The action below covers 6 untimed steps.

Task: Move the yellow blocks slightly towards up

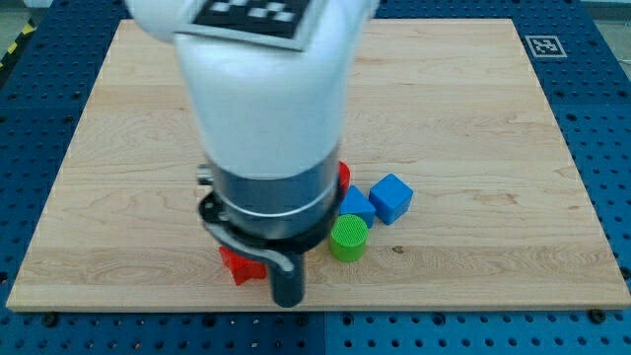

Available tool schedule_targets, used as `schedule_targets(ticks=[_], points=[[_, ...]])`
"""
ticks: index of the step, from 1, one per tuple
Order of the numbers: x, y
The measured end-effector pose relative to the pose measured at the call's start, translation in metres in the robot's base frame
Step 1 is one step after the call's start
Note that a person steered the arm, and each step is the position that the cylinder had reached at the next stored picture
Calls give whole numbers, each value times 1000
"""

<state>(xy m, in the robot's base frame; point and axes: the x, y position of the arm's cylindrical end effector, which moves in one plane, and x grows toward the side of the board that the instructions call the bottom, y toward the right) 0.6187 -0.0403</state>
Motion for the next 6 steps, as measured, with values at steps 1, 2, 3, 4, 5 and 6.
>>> schedule_targets(ticks=[1,2,3,4,5,6], points=[[0,-25],[0,-25],[-14,-14],[-56,5],[-82,-4],[-114,-17]])
